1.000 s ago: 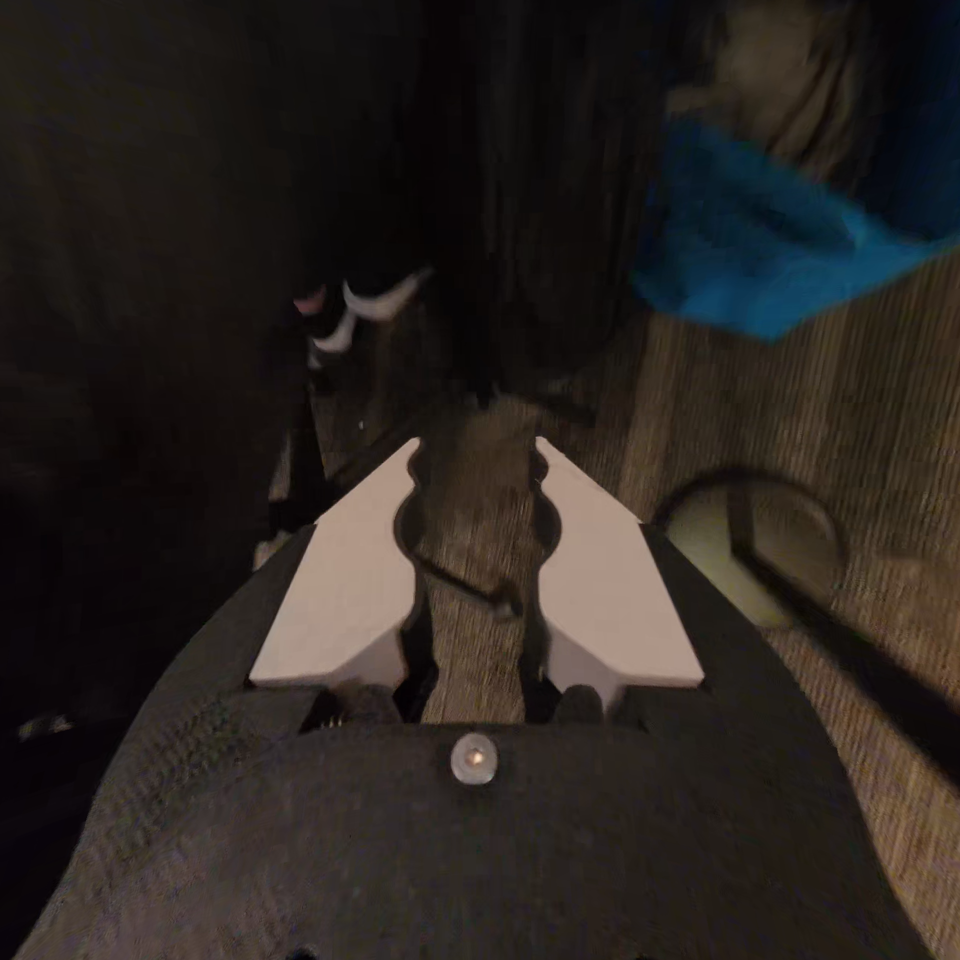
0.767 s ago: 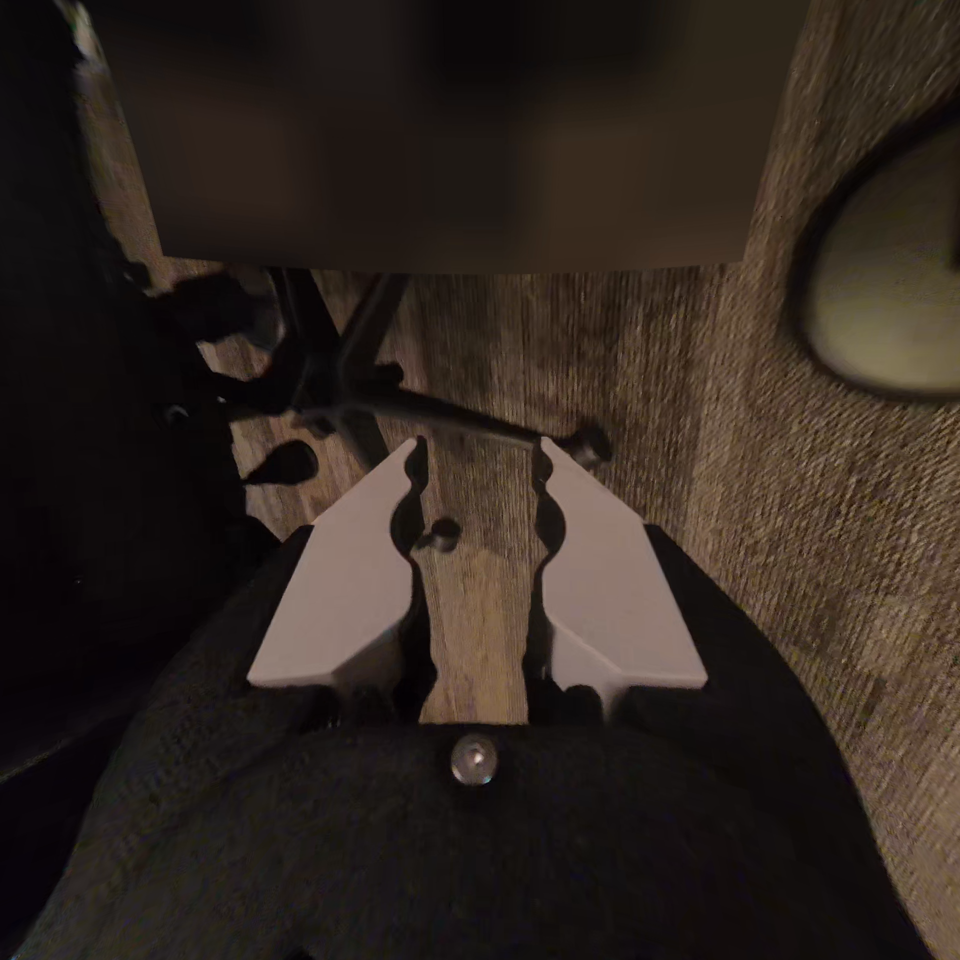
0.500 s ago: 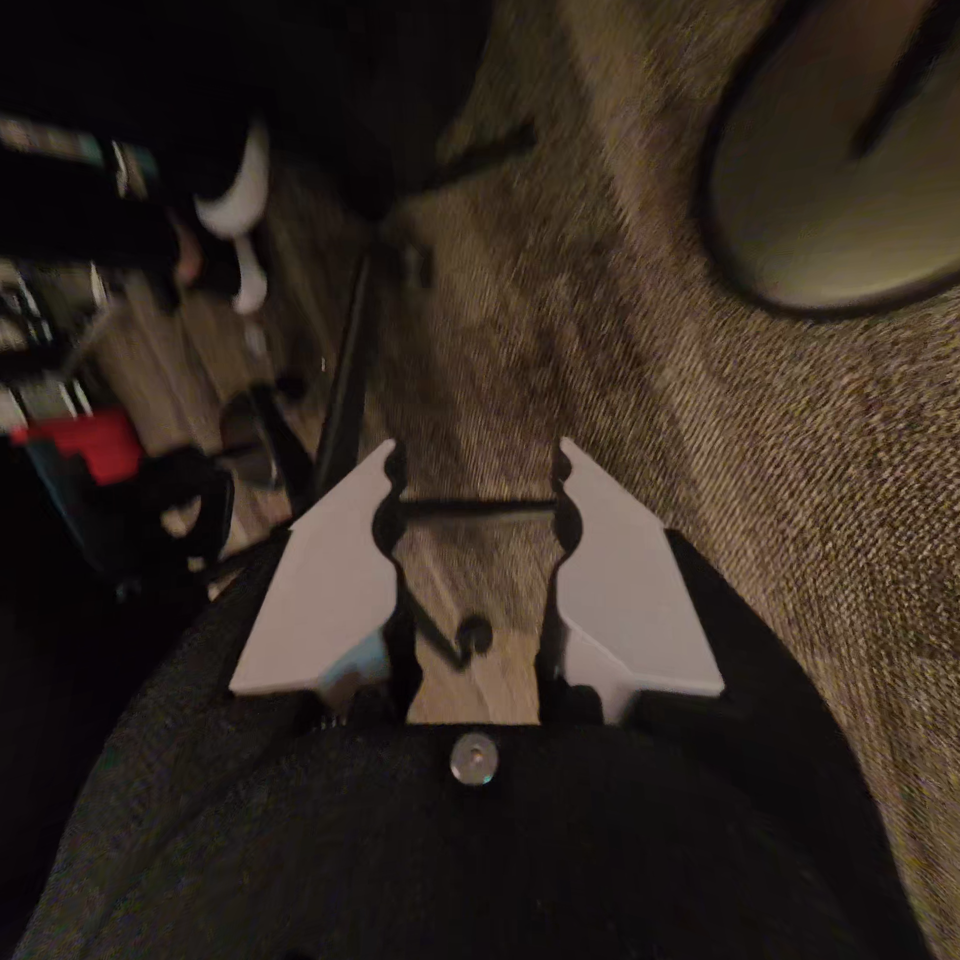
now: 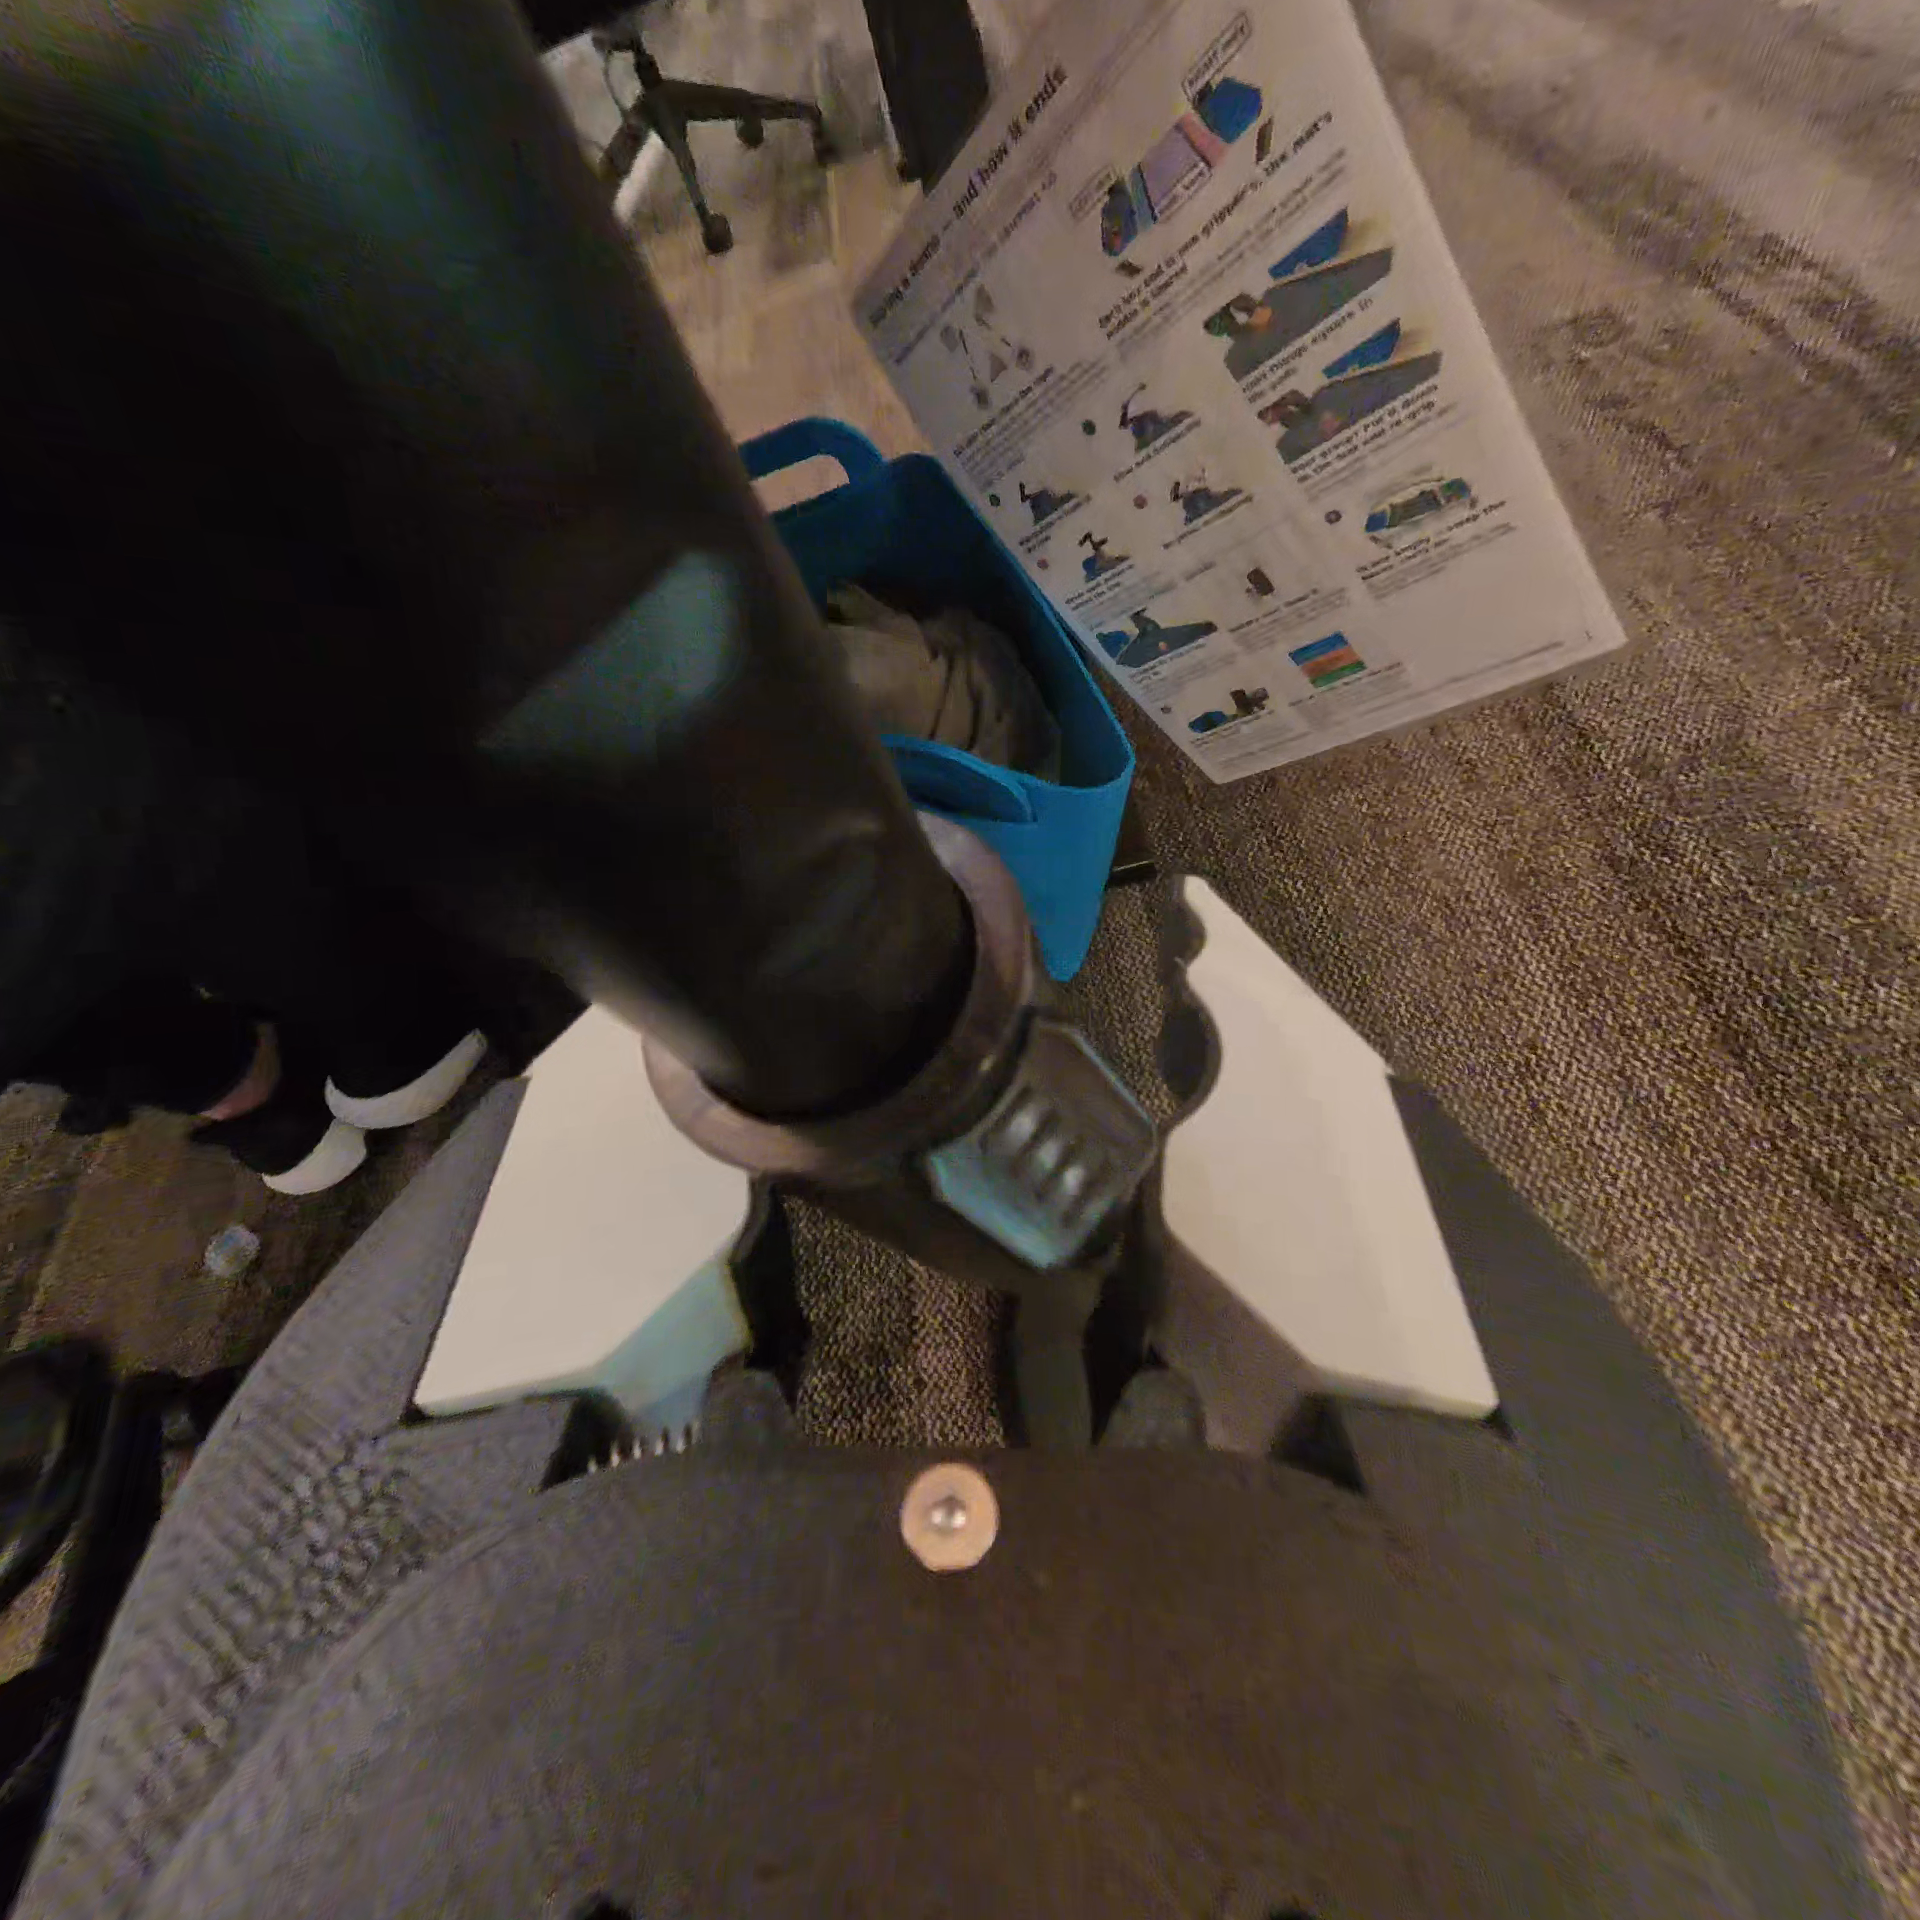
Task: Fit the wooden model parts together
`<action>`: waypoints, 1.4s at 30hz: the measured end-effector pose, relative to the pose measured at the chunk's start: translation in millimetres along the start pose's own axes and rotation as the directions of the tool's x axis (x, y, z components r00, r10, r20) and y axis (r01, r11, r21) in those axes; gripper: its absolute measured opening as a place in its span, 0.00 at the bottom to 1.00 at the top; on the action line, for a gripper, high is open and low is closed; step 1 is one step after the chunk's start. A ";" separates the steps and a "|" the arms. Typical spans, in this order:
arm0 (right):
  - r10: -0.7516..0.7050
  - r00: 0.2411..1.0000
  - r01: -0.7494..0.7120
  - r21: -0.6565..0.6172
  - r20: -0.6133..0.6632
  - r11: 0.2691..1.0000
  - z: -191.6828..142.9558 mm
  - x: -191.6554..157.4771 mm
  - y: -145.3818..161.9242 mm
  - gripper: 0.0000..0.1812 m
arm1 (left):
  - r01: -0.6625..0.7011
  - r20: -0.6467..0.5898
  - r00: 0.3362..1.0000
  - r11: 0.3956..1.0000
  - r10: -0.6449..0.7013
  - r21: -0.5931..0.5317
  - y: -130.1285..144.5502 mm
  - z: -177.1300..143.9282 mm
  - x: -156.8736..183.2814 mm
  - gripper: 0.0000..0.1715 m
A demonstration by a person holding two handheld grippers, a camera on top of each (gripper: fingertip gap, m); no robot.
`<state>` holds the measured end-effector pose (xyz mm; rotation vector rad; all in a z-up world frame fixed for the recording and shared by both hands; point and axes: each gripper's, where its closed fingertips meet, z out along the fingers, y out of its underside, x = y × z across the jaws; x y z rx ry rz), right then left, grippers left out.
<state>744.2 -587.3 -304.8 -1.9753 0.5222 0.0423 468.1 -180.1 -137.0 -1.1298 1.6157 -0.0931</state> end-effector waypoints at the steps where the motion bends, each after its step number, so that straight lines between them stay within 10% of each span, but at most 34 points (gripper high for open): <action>1: -0.020 1.000 0.020 -0.009 0.002 1.000 3.1 -0.6 -1.4 0.41 | -0.001 -0.001 1.000 1.000 0.001 0.000 -0.1 0.1 0.2 0.23; 19: -0.029 0.994 0.029 0.000 0.106 1.000 18.0 13.2 -31.1 0.23 | 0.008 0.009 1.000 1.000 -0.008 -0.011 1.4 2.1 -2.0 0.24; 32: -0.046 0.998 0.051 0.172 -0.035 0.984 22.7 105.9 -128.4 0.21 | 0.008 0.014 1.000 1.000 -0.008 -0.018 2.4 3.1 -2.8 0.23; 42: 0.015 0.981 0.026 0.208 -0.194 0.978 26.1 167.3 -112.7 0.21 | 0.009 0.011 1.000 1.000 -0.009 -0.017 2.7 2.9 -3.0 0.22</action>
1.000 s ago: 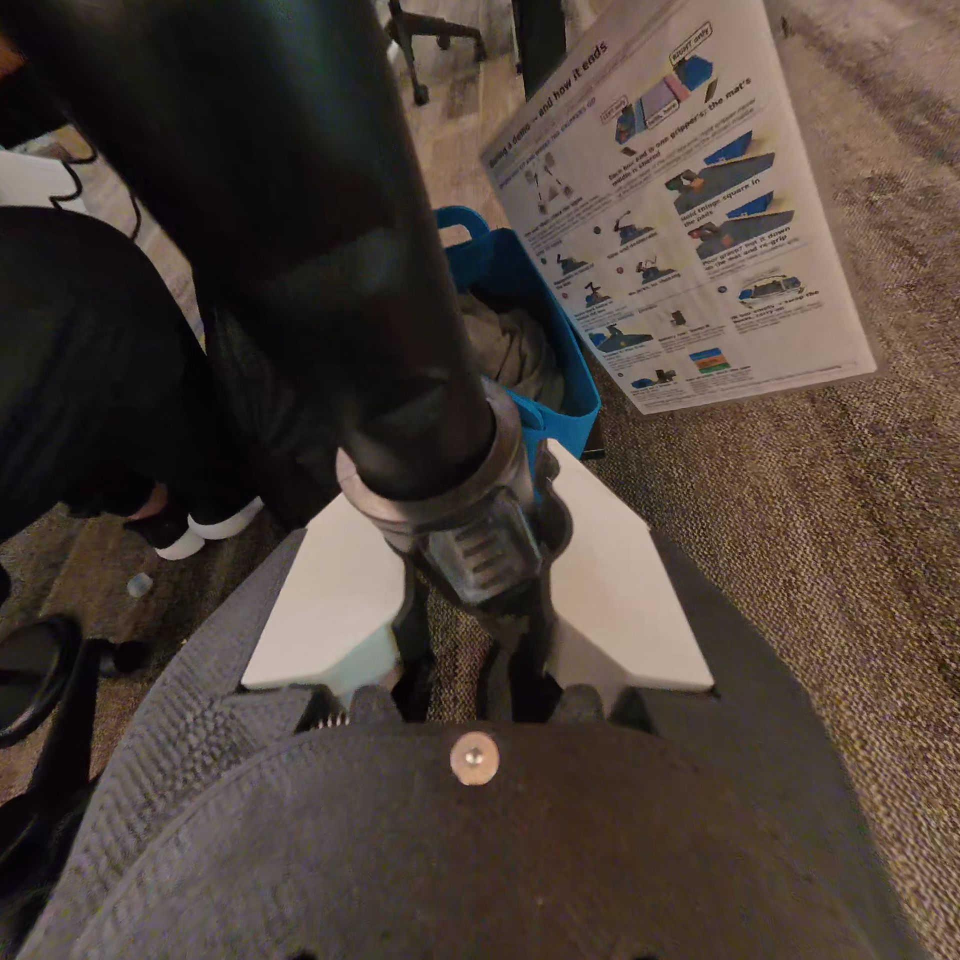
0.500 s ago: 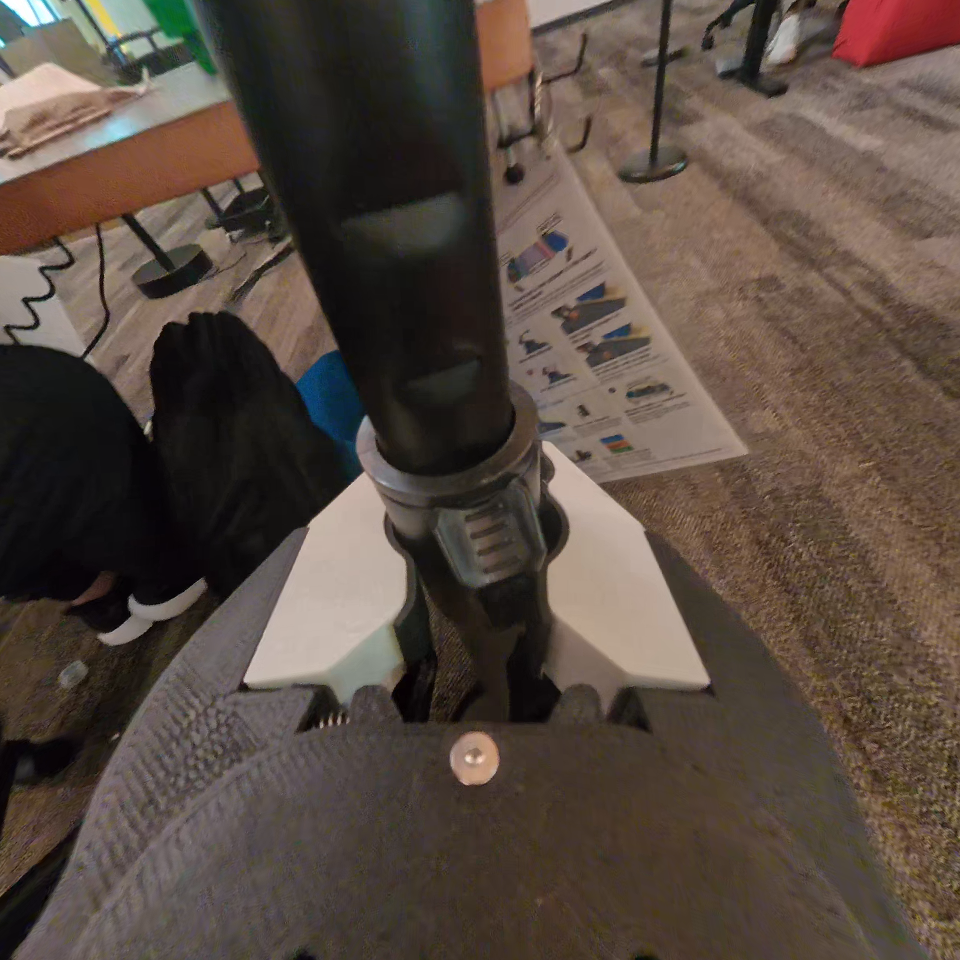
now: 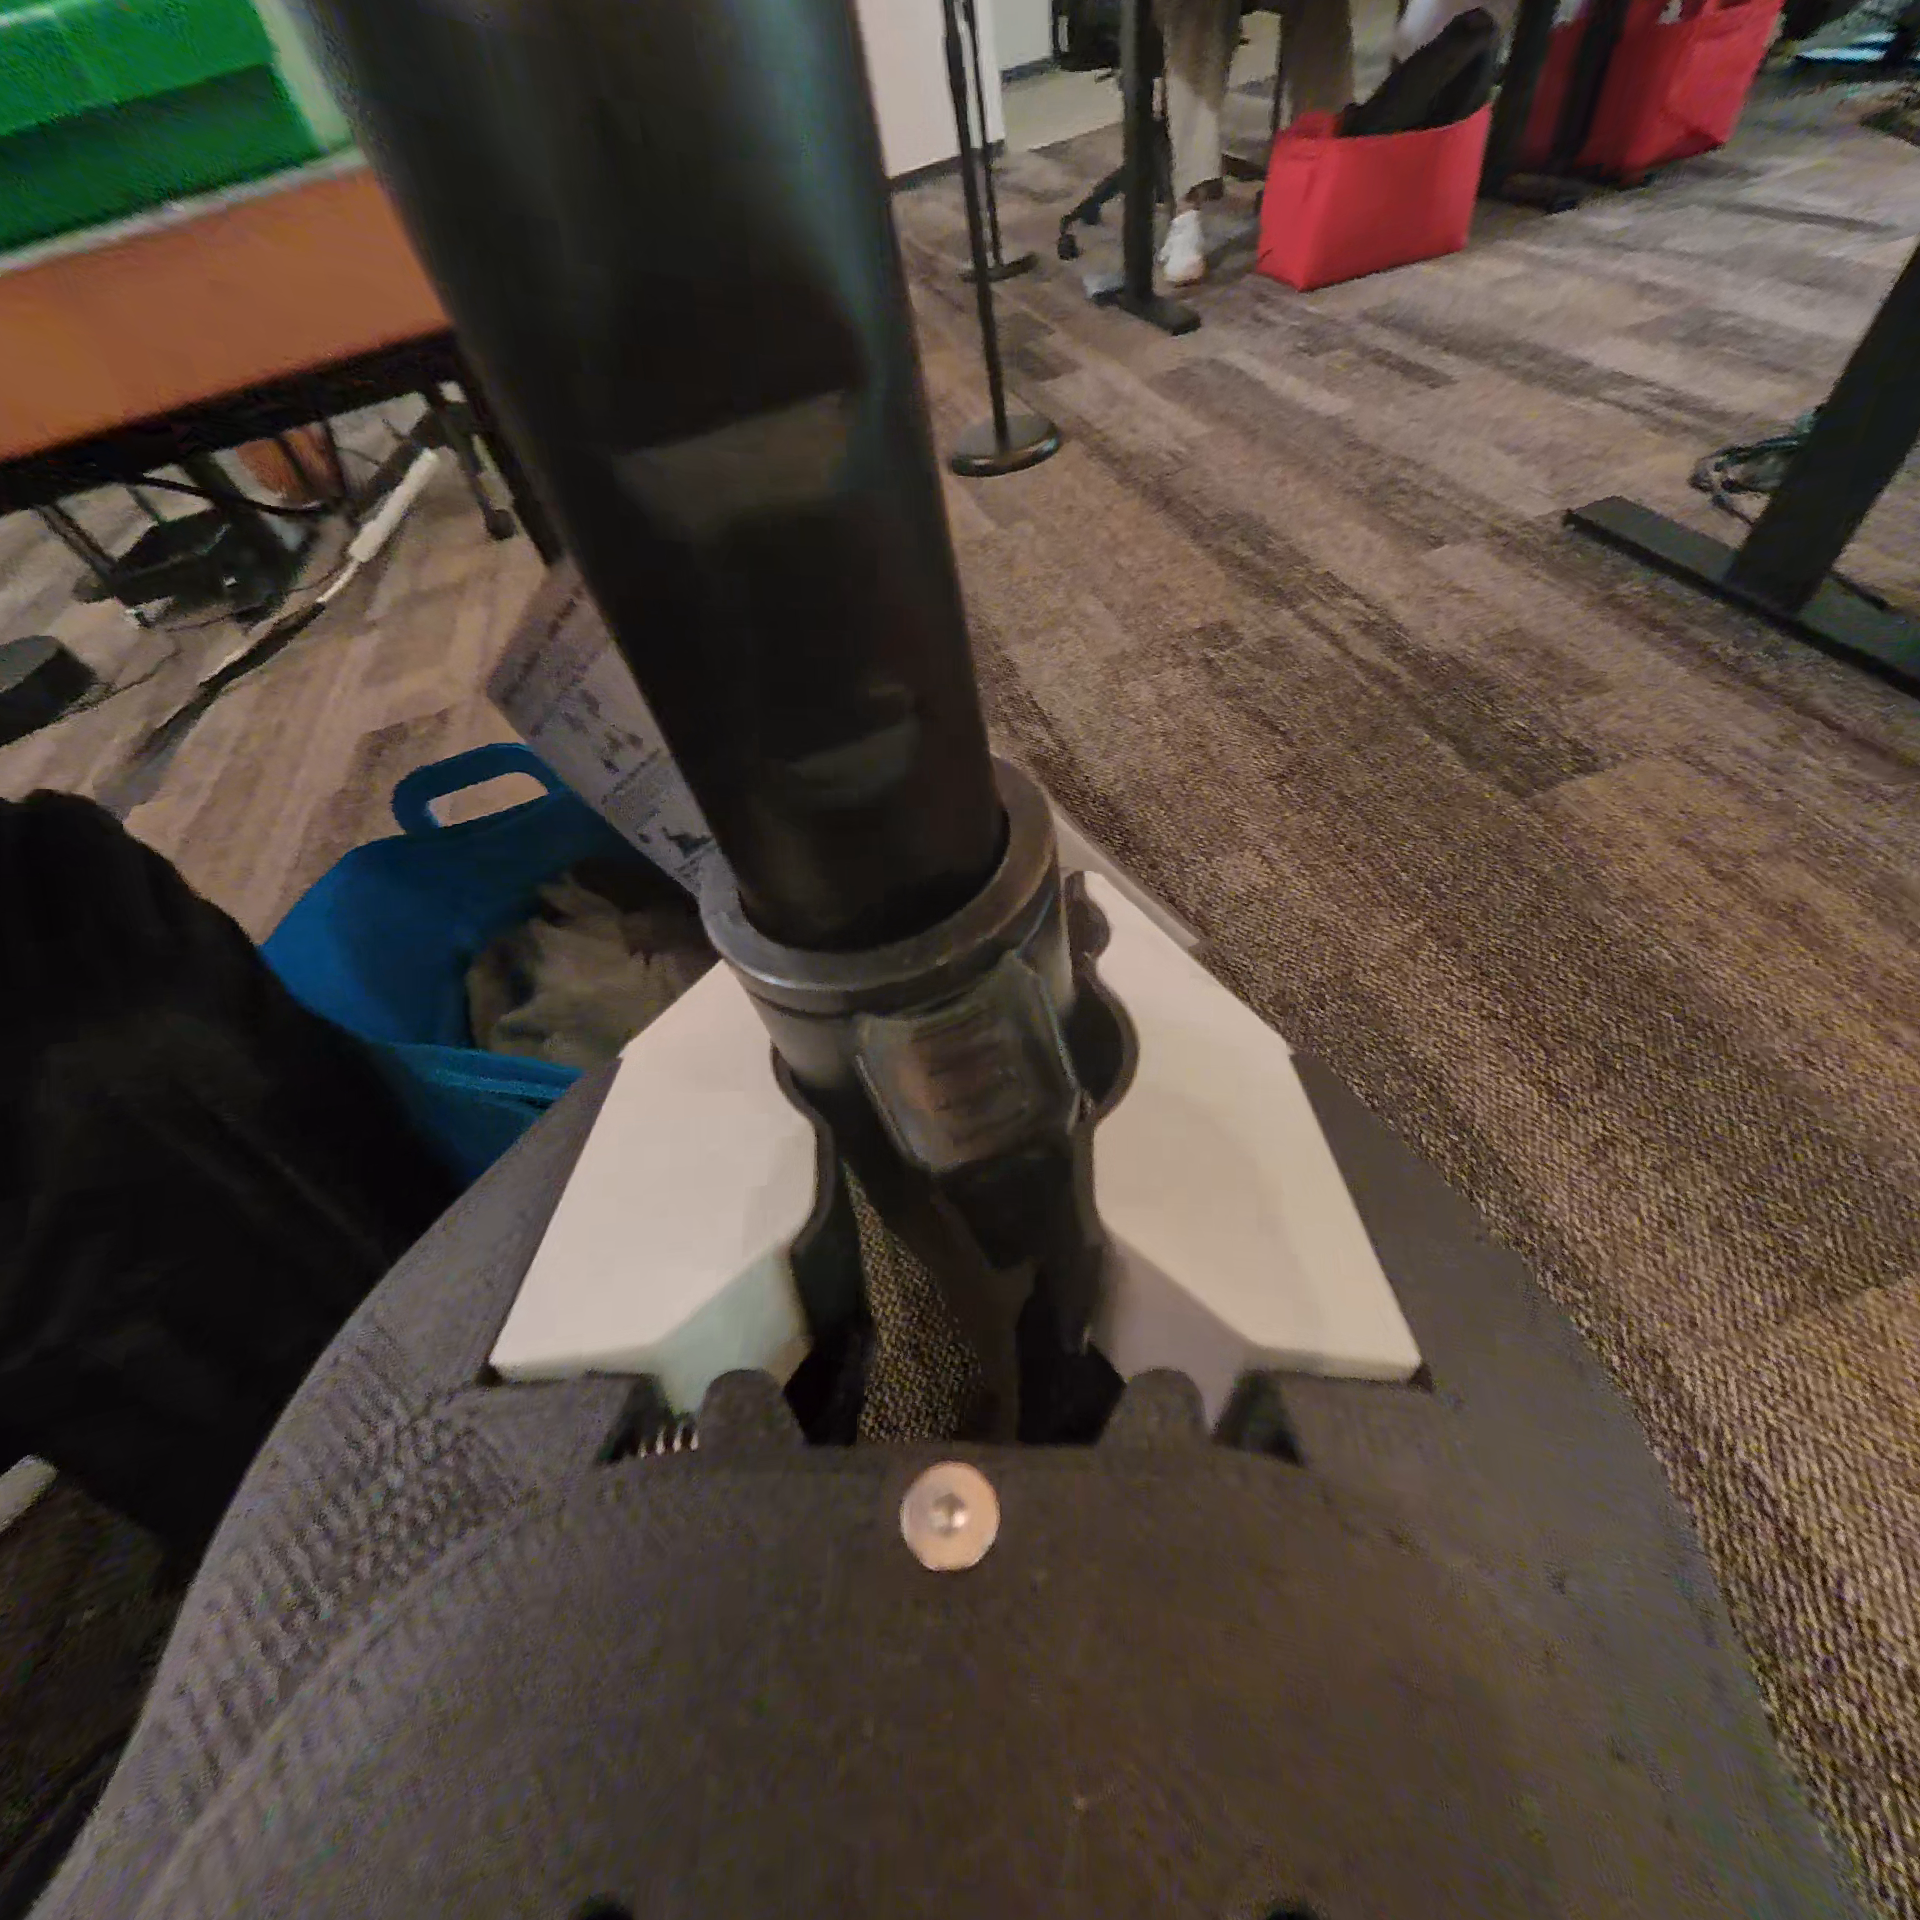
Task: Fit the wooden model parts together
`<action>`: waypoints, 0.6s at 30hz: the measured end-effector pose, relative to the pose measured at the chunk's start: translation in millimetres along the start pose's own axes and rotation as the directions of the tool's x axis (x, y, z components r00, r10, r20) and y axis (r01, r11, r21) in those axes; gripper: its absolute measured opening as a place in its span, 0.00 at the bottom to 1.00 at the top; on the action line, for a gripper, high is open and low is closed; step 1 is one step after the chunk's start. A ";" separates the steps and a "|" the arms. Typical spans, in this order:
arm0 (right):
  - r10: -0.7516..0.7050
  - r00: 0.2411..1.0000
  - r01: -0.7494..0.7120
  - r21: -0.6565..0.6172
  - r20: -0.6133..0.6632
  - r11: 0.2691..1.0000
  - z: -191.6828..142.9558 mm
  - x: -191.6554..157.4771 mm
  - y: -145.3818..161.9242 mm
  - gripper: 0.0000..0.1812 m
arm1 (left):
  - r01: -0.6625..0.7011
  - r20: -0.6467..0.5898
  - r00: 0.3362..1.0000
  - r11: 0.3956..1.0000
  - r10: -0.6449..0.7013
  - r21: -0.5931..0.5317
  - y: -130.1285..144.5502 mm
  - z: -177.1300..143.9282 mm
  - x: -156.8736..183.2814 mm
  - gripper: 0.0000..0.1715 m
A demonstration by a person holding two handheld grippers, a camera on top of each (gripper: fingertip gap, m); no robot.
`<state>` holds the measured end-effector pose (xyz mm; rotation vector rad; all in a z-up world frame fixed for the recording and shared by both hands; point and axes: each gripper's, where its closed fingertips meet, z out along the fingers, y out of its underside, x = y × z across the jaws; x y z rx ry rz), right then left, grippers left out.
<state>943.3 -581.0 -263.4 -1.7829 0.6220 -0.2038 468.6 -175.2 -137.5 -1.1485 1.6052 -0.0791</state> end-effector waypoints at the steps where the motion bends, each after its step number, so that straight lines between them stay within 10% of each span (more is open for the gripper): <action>1: 0.010 1.000 -0.010 -0.008 -0.018 1.000 -0.4 5.1 9.5 0.21 | 0.000 0.001 1.000 1.000 0.000 0.000 0.0 -0.1 -0.2 0.22; 10: 0.031 0.999 -0.035 -0.097 -0.044 0.995 -28.2 23.1 44.2 0.23 | 0.021 -0.002 1.000 1.000 -0.021 0.021 -2.0 -2.6 -2.9 0.29; 18: 0.144 0.985 -0.165 -0.276 -0.097 0.947 -48.8 21.5 58.9 0.54 | 0.117 -0.144 0.983 0.993 -0.115 0.006 -12.2 -6.5 -5.7 0.50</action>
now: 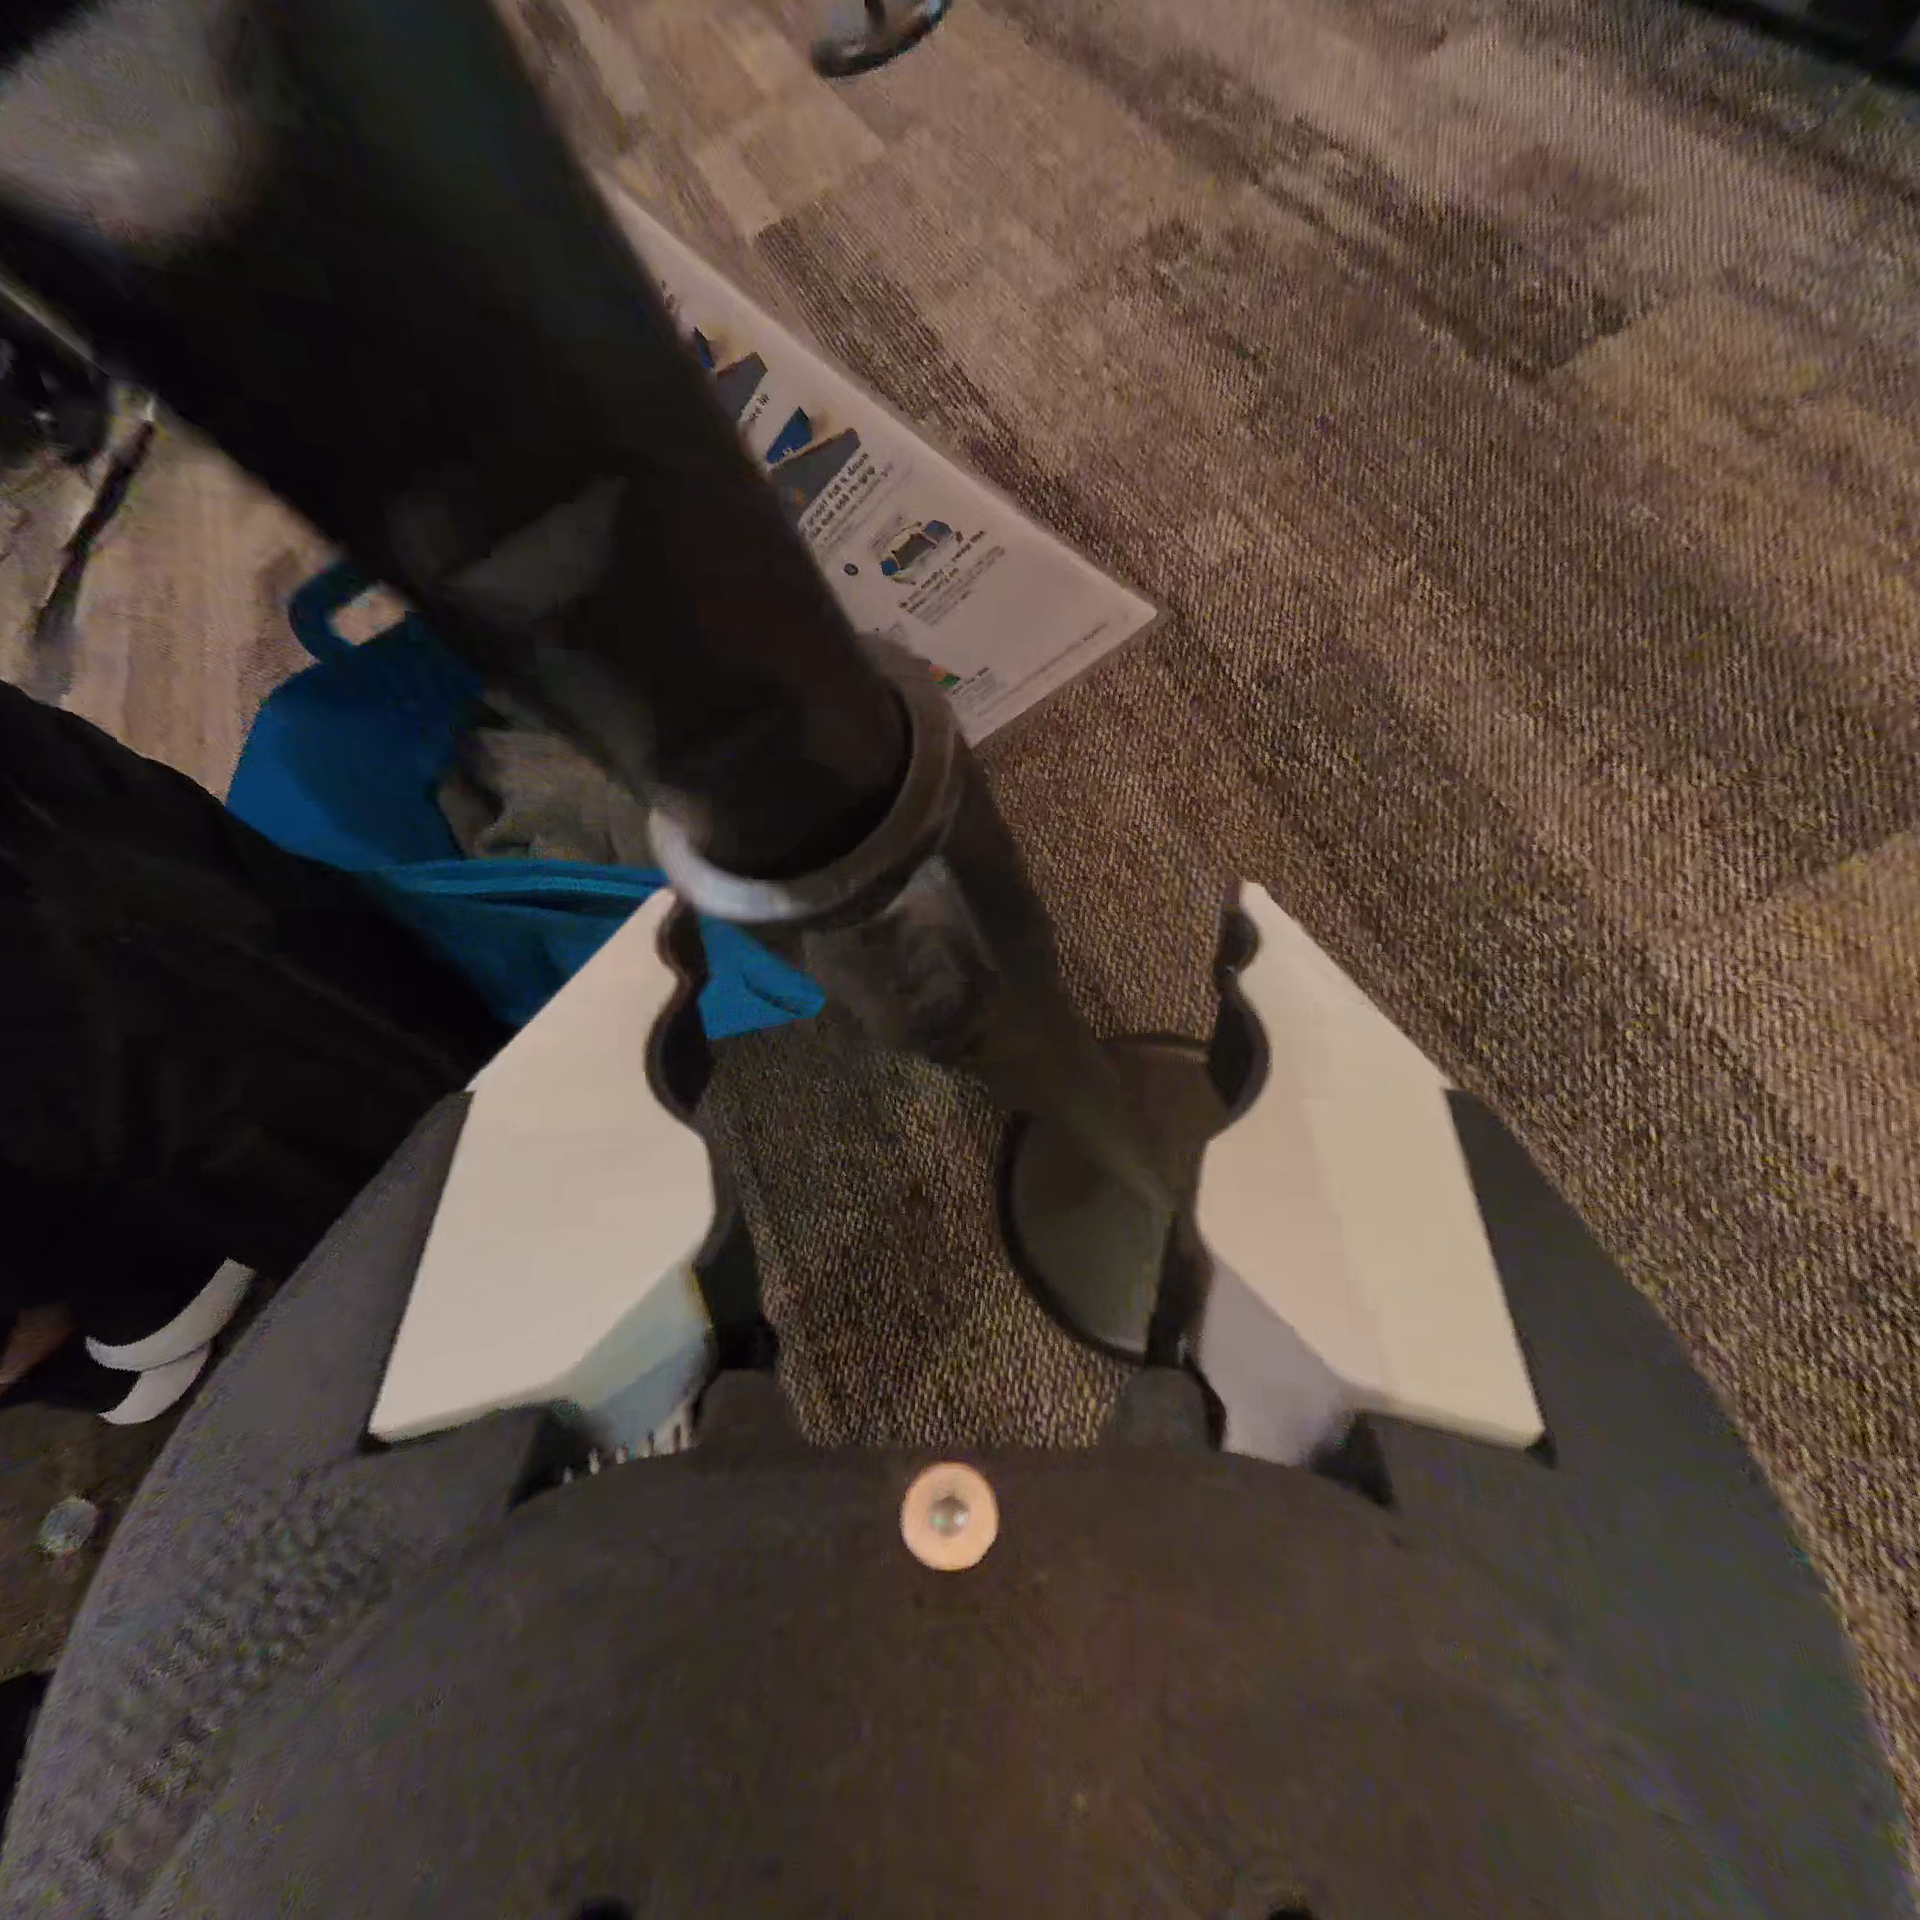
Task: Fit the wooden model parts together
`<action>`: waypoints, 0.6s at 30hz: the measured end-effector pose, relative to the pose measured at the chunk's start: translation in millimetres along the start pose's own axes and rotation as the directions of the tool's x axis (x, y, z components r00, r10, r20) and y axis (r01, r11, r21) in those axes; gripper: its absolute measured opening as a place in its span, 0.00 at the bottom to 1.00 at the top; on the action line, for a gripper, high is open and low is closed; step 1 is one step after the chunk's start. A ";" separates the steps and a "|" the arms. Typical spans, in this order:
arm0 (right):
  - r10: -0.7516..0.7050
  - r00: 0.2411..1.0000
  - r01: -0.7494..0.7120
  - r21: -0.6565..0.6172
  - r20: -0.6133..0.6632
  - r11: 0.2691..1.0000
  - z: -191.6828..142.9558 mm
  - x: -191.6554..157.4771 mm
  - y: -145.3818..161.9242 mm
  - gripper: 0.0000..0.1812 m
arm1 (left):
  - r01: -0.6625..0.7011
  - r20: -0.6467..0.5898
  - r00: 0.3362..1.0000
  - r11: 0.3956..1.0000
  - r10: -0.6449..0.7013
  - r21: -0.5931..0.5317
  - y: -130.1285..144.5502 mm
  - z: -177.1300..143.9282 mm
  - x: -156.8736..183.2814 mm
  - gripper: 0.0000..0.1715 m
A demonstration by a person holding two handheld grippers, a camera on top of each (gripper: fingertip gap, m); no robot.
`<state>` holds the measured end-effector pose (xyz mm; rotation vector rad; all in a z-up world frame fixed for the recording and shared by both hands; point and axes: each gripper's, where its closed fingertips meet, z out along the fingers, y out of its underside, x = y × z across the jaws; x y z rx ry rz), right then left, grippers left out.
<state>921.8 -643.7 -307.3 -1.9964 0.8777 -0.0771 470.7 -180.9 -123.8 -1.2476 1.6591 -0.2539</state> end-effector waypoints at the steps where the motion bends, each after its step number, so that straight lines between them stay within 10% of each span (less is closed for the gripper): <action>1: 0.009 1.000 -0.009 -0.005 -0.013 1.000 -4.0 -1.0 3.4 0.57 | 0.001 -0.040 0.999 1.000 -0.002 -0.017 -0.1 1.2 3.0 0.49; 9: -0.019 0.997 0.011 -0.088 -0.080 0.996 -55.6 -49.8 62.3 0.46 | 0.033 -0.229 0.971 0.991 -0.062 -0.129 3.0 26.0 18.2 0.23; 18: -0.232 0.946 0.266 -0.134 0.226 0.955 -86.4 -220.6 90.9 0.33 | 0.184 -0.263 0.946 0.982 -0.191 -0.051 -9.7 30.9 12.3 0.20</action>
